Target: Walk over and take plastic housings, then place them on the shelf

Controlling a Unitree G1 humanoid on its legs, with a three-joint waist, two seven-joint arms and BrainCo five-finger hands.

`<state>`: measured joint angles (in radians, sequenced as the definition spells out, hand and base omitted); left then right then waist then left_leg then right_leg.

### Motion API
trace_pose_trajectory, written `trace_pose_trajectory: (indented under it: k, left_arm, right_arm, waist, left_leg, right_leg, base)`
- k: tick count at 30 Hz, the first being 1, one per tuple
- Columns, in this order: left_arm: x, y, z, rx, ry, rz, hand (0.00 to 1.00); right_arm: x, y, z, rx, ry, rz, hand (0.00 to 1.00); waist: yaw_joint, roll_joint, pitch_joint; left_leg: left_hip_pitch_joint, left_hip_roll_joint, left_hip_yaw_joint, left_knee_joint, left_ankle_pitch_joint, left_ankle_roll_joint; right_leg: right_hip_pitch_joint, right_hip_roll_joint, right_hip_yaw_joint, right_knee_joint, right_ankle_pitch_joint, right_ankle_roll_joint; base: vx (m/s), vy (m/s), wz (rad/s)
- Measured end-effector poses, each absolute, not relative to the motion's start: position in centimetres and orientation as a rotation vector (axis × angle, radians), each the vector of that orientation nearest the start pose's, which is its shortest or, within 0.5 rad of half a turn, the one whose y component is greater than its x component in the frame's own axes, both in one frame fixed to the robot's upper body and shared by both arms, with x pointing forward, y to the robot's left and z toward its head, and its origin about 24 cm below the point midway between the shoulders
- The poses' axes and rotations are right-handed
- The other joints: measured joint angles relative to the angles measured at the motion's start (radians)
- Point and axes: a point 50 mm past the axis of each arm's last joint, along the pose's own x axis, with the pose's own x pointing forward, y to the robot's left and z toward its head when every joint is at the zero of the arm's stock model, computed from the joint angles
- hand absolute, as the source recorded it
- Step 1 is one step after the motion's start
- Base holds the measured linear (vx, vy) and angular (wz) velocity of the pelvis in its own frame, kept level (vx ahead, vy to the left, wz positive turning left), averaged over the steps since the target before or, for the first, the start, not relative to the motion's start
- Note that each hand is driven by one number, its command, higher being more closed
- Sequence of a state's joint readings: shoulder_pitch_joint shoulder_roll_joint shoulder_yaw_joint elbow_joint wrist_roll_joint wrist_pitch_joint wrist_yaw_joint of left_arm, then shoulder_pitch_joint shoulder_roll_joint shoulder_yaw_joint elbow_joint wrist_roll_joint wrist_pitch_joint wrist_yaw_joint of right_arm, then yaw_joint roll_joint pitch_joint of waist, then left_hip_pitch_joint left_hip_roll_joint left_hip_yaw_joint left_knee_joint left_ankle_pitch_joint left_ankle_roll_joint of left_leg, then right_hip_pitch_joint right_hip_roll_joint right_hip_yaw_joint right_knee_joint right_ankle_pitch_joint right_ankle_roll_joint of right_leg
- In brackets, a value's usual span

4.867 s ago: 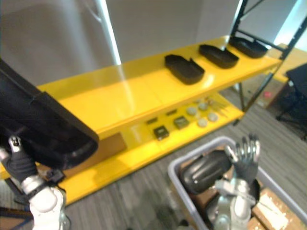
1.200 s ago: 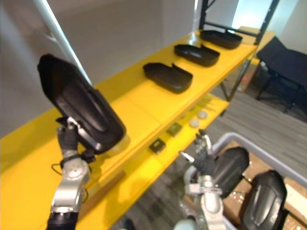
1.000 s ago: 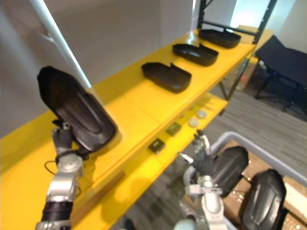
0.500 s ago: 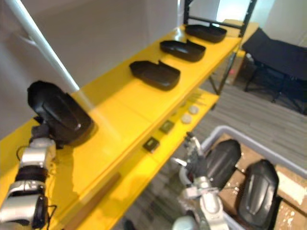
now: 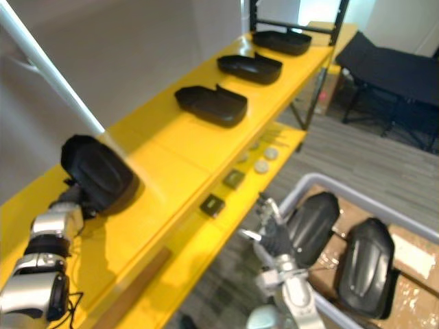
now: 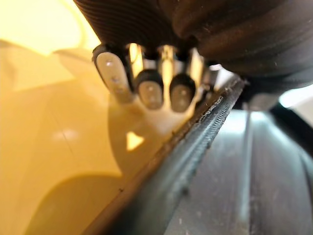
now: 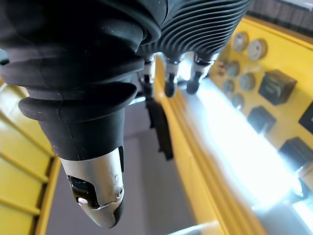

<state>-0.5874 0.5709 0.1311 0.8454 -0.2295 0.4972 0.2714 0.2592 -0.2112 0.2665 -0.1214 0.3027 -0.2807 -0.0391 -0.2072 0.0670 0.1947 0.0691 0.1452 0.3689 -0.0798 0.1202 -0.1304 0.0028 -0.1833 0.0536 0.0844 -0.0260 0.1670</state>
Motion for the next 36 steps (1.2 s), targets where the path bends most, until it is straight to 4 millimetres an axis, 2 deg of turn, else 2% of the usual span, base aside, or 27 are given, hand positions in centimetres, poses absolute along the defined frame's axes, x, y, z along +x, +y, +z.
trace_pose_trajectory:
  k: [8,9,28,36]
  left_arm:
    - [31.0,33.8,4.5,0.178,0.661,0.688,1.0]
    - [31.0,33.8,4.5,0.175,0.663,0.687,0.0]
    - [31.5,33.0,4.5,0.072,0.638,0.655,0.0]
    - [31.8,31.8,4.0,-0.197,0.539,0.705,0.0]
  right_arm:
    - [19.4,-13.9,3.3,0.172,-0.08,0.147,0.0]
    - [19.4,-13.9,3.3,0.172,-0.081,0.148,0.0]
    - [19.4,-14.0,3.4,0.173,-0.088,0.156,0.0]
    - [19.5,-14.0,3.6,0.172,-0.096,0.16,0.0]
  waist:
    - [-0.023,0.001,0.0]
    - [-0.025,0.001,0.0]
    - [-0.025,0.001,0.003]
    - [-0.024,0.013,0.016]
  left_leg:
    - [0.001,0.001,0.002,0.0,0.0,0.0]
    - [0.001,0.001,0.003,0.0,0.0,0.0]
    - [0.002,0.002,0.003,0.0,0.0,0.0]
    - [0.003,-0.002,-0.005,0.0,-0.001,0.001]
  right_leg:
    - [-0.002,0.001,0.003,0.001,0.001,0.0]
    - [-0.002,0.001,0.003,0.001,0.001,0.0]
    - [-0.001,0.002,0.003,0.001,0.0,0.0]
    - [0.006,-0.003,-0.005,0.003,-0.001,0.001]
  base:
    - [0.0,-0.001,-0.01]
    - [0.0,0.0,0.0]
    - [0.0,0.0,0.0]
    - [0.0,0.0,0.02]
